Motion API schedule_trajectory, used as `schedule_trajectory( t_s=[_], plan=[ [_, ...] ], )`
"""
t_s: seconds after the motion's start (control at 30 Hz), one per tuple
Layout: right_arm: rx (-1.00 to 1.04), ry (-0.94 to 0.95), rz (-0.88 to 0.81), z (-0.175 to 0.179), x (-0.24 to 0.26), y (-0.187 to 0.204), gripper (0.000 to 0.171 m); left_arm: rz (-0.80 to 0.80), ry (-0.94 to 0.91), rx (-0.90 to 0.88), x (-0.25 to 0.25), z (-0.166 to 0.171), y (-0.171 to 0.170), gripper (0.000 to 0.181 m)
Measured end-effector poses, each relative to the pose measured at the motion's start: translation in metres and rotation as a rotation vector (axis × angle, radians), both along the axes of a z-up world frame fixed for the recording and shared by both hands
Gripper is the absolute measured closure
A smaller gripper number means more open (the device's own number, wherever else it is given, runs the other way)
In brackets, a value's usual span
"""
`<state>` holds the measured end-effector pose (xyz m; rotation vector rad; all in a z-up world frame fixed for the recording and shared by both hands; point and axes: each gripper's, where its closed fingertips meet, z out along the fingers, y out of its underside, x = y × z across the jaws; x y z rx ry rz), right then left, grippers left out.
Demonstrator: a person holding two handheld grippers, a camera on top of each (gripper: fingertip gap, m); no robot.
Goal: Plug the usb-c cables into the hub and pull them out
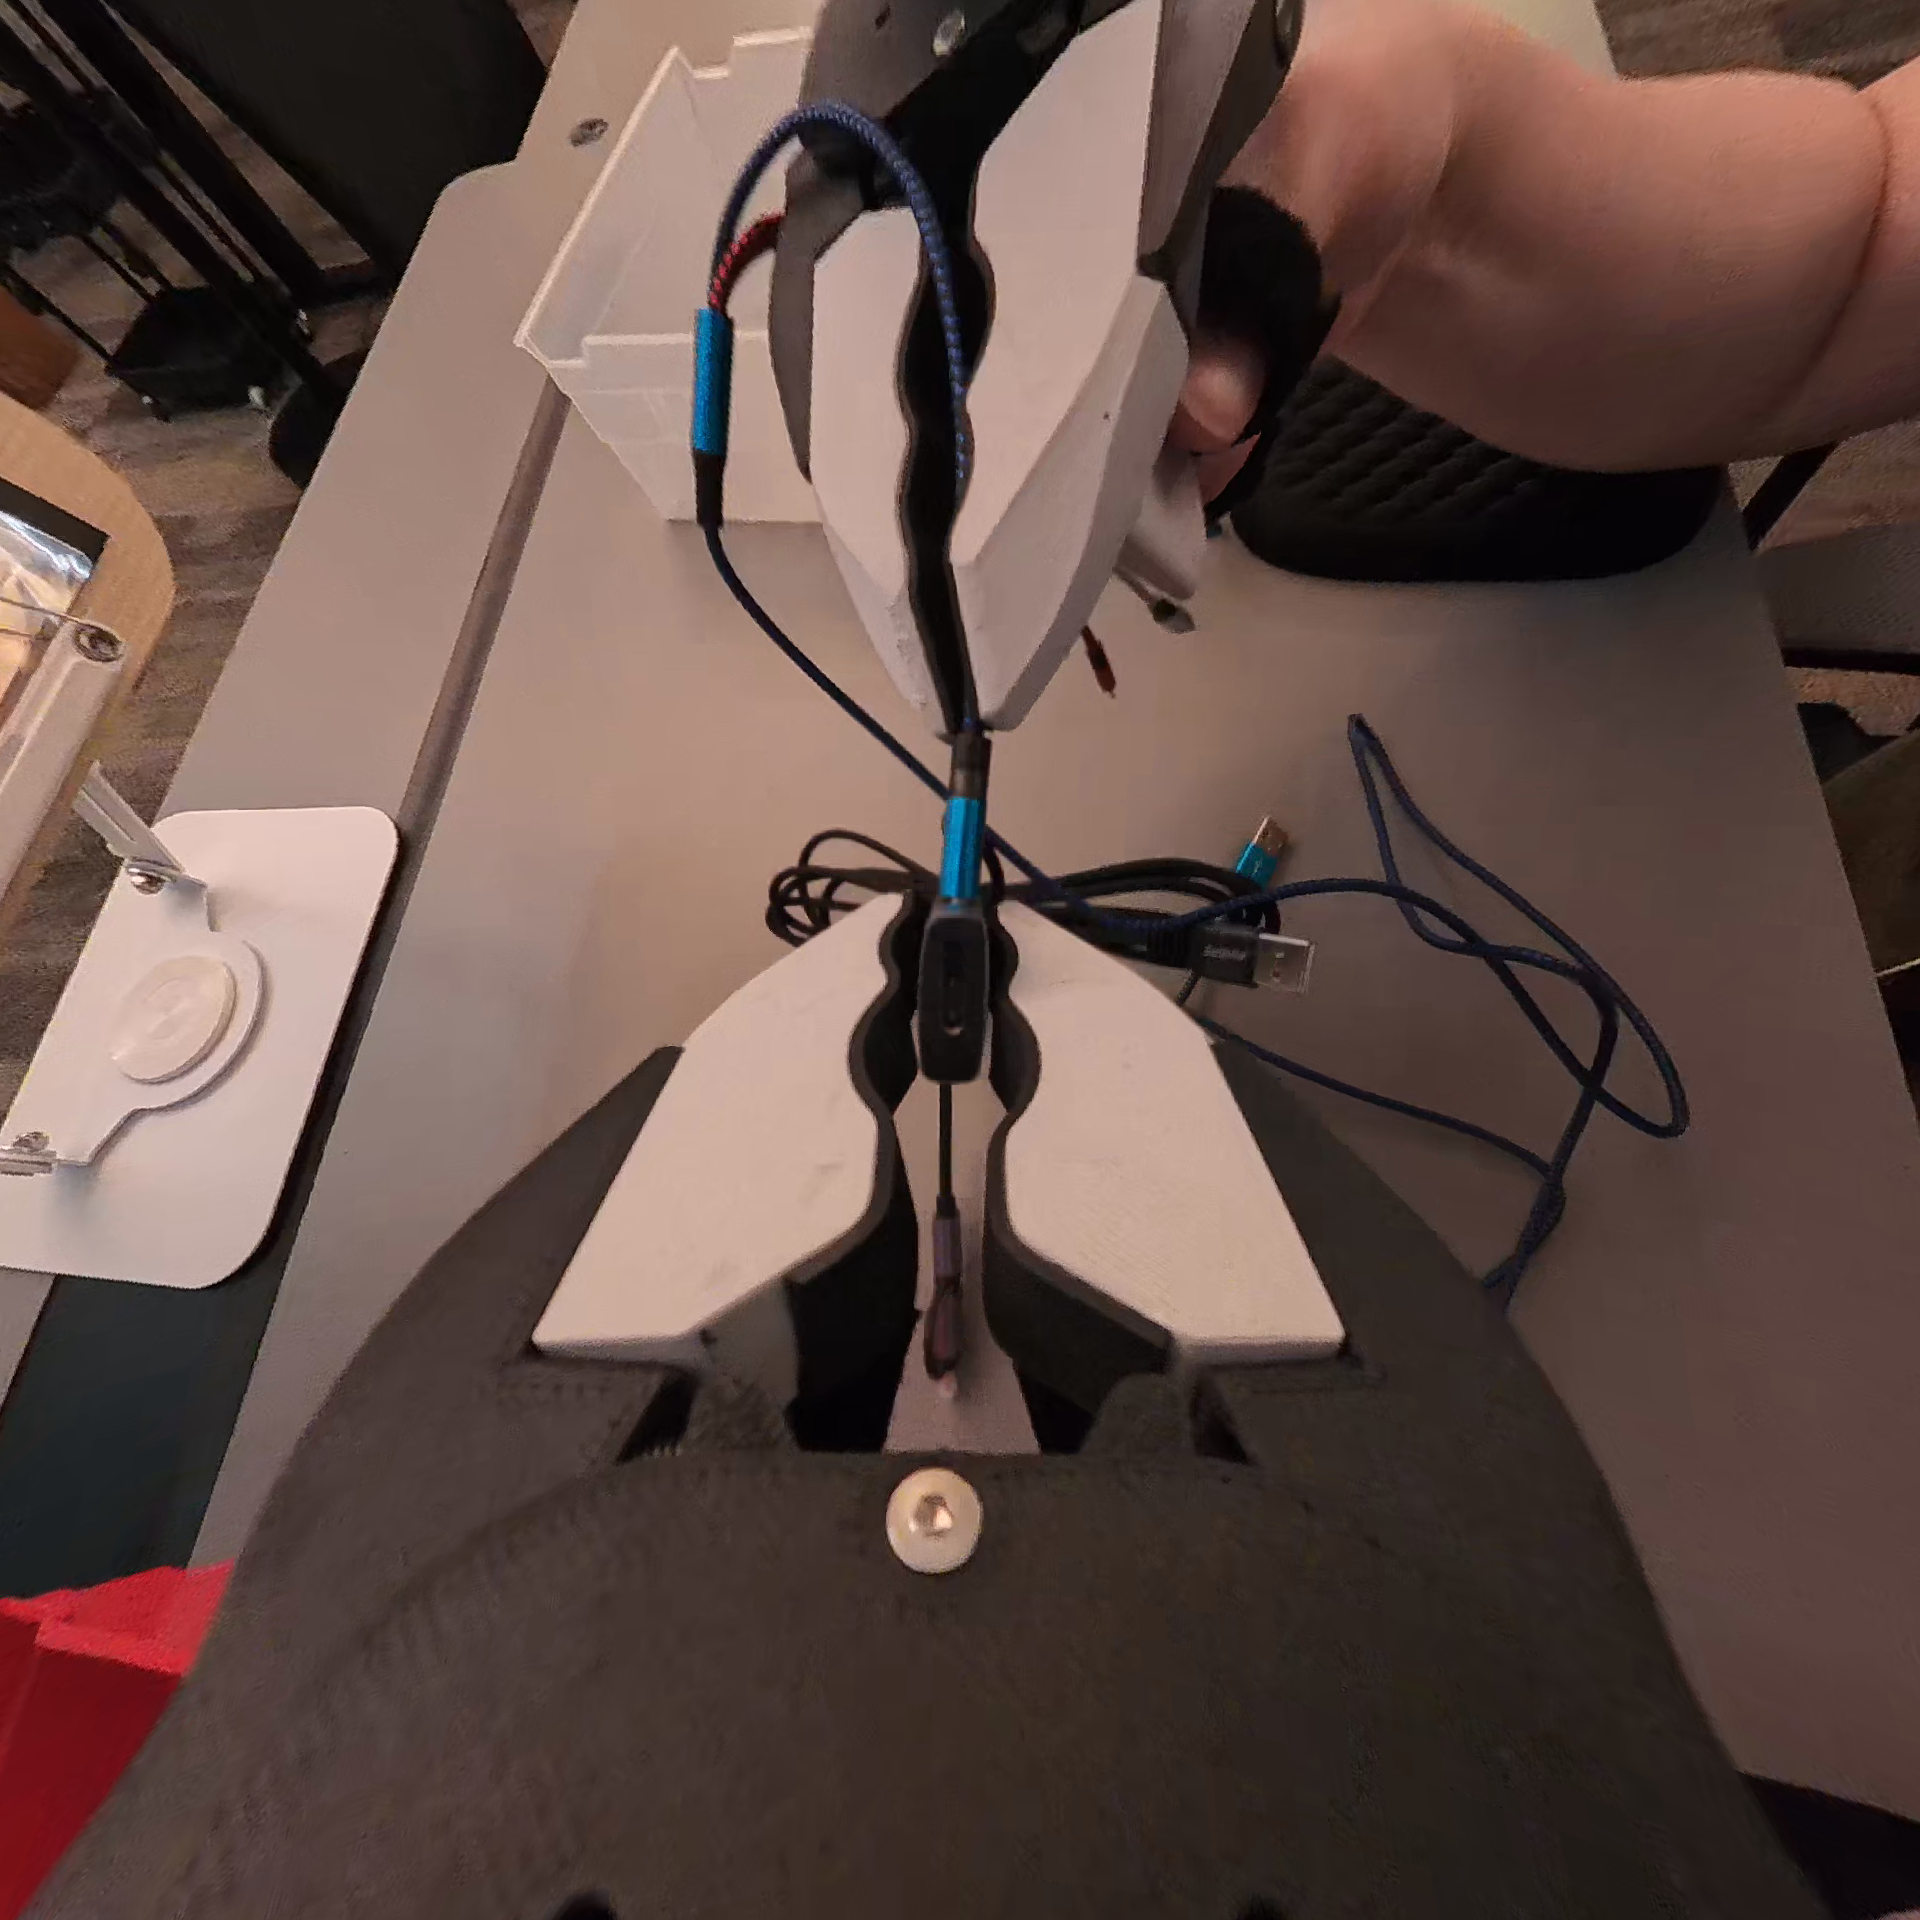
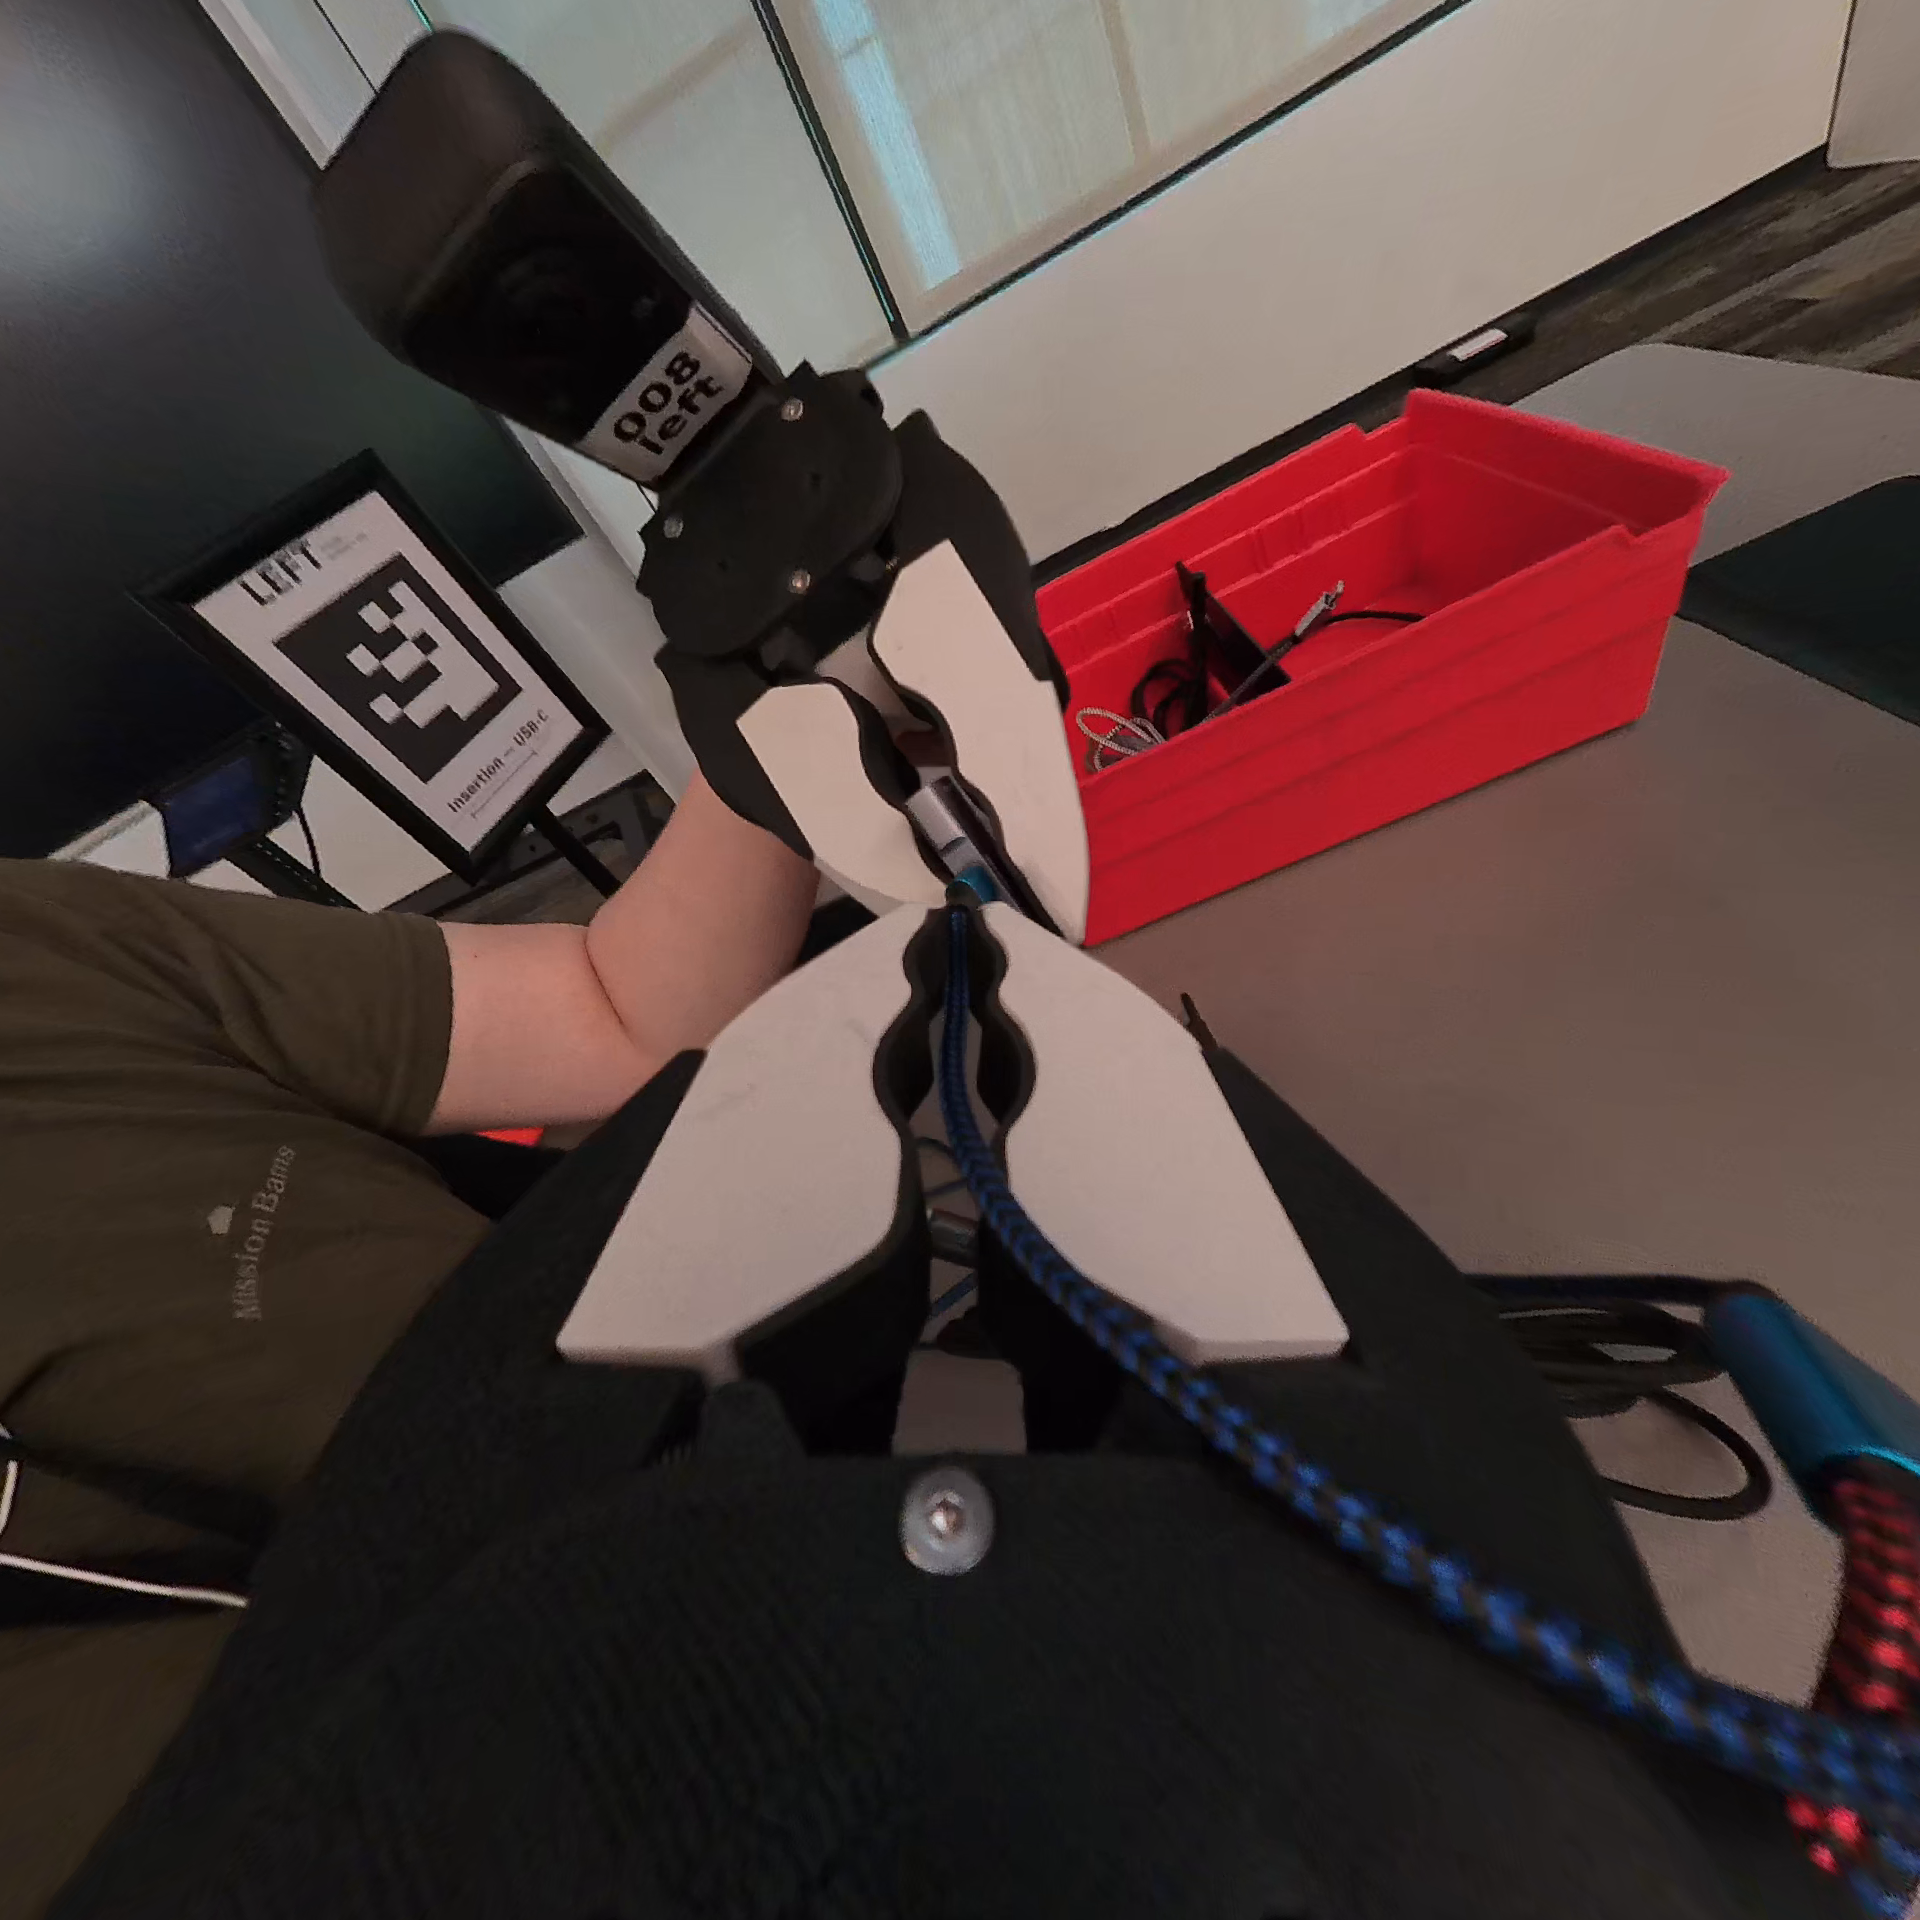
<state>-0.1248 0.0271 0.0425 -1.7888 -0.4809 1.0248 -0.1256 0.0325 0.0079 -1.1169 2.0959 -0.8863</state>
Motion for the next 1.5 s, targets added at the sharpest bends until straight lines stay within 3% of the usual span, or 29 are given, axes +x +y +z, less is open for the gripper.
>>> schedule_trajectory(
  t_s=[0.3, 0.53, 0.83, 1.1, 1.33, 1.5],
  plan=[
    [0.011, -0.055, 0.003, -0.002, 0.003, -0.002, 0.167, -0.019, 0.019, -0.033, 0.005, -0.005, -0.004, 0.173],
    [0.08, 0.084, 0.028, 0.028, 0.015, -0.01, 0.168, -0.072, -0.203, -0.333, 0.008, 0.045, -0.015, 0.173],
    [0.107, 0.244, 0.063, 0.038, 0.017, -0.007, 0.168, -0.044, -0.277, -0.397, 0.0, 0.064, -0.007, 0.173],
    [0.354, 0.145, 0.027, 0.052, 0.021, -0.013, 0.161, -0.035, -0.268, -0.614, 0.005, 0.078, -0.01, 0.173],
    [0.355, 0.151, 0.01, 0.052, 0.023, -0.01, 0.162, -0.029, -0.259, -0.636, 0.006, 0.078, -0.011, 0.173],
    [0.305, 0.168, -0.009, 0.048, 0.024, -0.004, 0.151, -0.024, -0.244, -0.619, 0.008, 0.076, -0.013, 0.173]
  ],
)
